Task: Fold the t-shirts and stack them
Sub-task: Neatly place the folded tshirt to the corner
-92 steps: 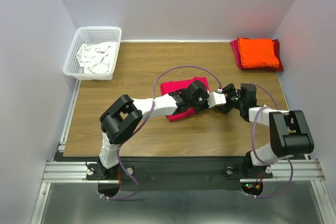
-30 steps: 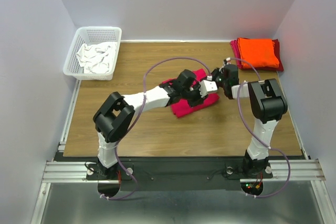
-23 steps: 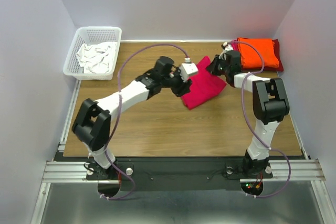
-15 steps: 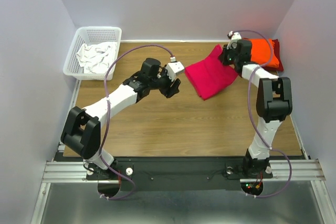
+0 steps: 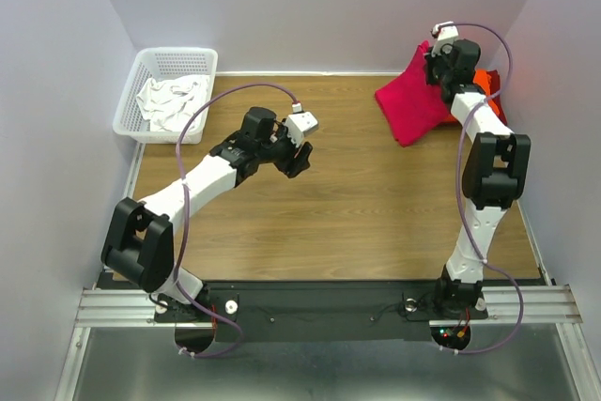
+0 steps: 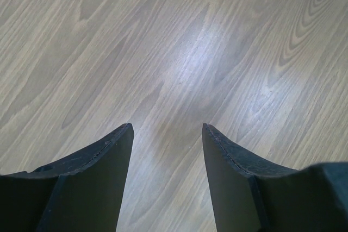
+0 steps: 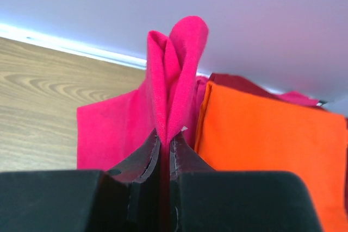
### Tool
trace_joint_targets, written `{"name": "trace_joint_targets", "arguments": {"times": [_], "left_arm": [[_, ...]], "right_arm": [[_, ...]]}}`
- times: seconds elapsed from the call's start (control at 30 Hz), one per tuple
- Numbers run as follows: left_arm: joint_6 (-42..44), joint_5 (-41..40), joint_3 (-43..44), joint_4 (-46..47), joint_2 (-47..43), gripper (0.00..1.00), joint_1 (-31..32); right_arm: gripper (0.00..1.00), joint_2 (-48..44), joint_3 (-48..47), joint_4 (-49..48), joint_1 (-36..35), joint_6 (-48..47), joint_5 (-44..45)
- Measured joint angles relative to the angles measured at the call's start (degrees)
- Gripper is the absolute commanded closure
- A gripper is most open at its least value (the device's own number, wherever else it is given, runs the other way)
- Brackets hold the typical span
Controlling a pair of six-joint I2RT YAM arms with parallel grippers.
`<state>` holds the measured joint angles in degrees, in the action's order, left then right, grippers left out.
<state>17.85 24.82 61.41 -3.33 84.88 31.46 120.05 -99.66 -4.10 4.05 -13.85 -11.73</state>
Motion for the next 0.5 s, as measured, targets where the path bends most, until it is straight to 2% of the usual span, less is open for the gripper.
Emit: {"name": "trace_joint_targets", "arguments": {"times": [0.27,0.5], "left_arm": [[0.02,0.00,0.00,-0.81,-0.98,0.36,-0.07],[0.07,0.02,0.00,-0.85,-1.14,0.32,-0.09]], "right_arm": [[0.99,0.33,-5.66,2.23,-0.37,-2.47,1.25],[0.99,0.28,-6.49,3.43,-0.37,-3.23,2.01]]}}
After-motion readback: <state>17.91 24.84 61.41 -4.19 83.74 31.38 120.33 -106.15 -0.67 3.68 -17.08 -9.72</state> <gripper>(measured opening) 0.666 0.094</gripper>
